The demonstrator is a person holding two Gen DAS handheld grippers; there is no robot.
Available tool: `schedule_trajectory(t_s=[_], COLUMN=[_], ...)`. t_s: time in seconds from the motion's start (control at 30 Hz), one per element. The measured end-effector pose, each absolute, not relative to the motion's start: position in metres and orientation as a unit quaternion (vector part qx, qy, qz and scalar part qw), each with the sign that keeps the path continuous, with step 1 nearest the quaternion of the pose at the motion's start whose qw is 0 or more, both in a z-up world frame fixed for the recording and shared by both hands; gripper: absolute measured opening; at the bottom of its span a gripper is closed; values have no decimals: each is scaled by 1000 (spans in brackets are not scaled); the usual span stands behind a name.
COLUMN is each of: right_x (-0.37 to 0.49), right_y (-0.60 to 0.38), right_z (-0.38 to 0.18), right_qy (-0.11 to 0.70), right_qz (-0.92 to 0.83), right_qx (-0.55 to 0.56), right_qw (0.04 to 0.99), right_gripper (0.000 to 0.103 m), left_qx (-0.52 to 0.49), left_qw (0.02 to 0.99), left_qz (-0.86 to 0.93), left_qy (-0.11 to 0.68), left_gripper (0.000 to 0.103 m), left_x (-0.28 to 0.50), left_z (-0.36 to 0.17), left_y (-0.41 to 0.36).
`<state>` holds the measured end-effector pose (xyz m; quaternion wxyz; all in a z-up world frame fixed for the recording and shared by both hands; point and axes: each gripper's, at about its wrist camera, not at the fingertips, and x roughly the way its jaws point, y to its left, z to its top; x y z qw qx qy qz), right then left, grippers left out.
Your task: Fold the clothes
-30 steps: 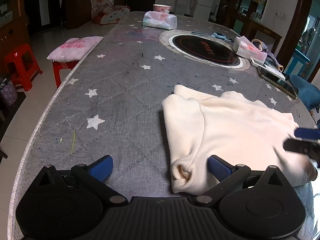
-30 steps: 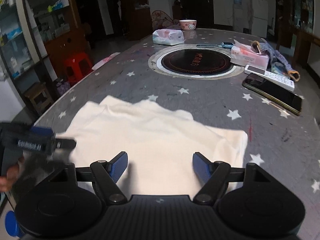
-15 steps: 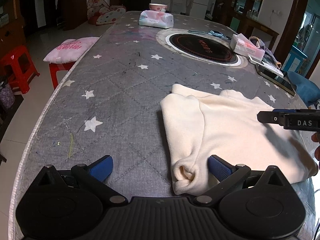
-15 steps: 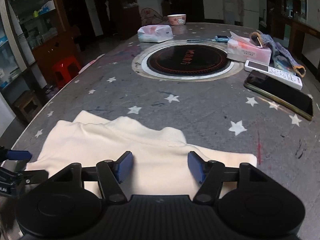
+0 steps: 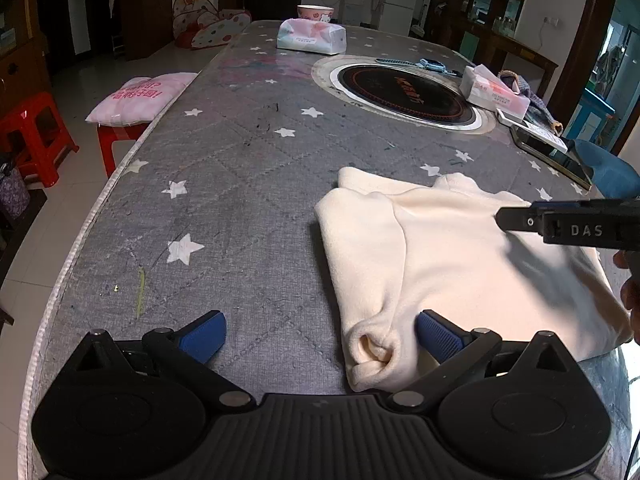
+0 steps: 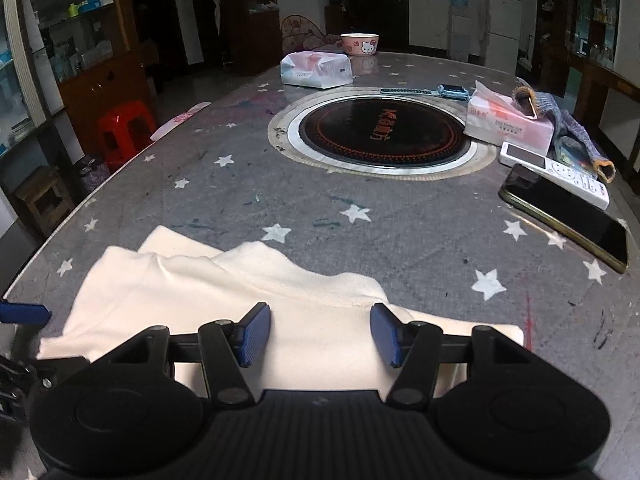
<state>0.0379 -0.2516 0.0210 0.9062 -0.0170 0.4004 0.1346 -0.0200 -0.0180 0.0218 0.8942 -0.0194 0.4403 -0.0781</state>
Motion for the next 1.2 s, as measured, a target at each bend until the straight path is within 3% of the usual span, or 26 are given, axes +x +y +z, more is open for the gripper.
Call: schedule_trajectory(t_s=[0.87,1.2], right_x=[61,20], right_y=[-210,-219], right_z=[13,34], right_qy=[392,385], right_qz=[145,183], right_qx=[-40,-73], right_qw=[907,902], right_gripper=[64,65], left_qx=[-16,-13], left_qw=[891,891], left_qz=[-83,-86], left_qy=[446,446], left_gripper=[103,103], left_x=[-18,-19], left_z=[23,22], left_y=[-18,-18])
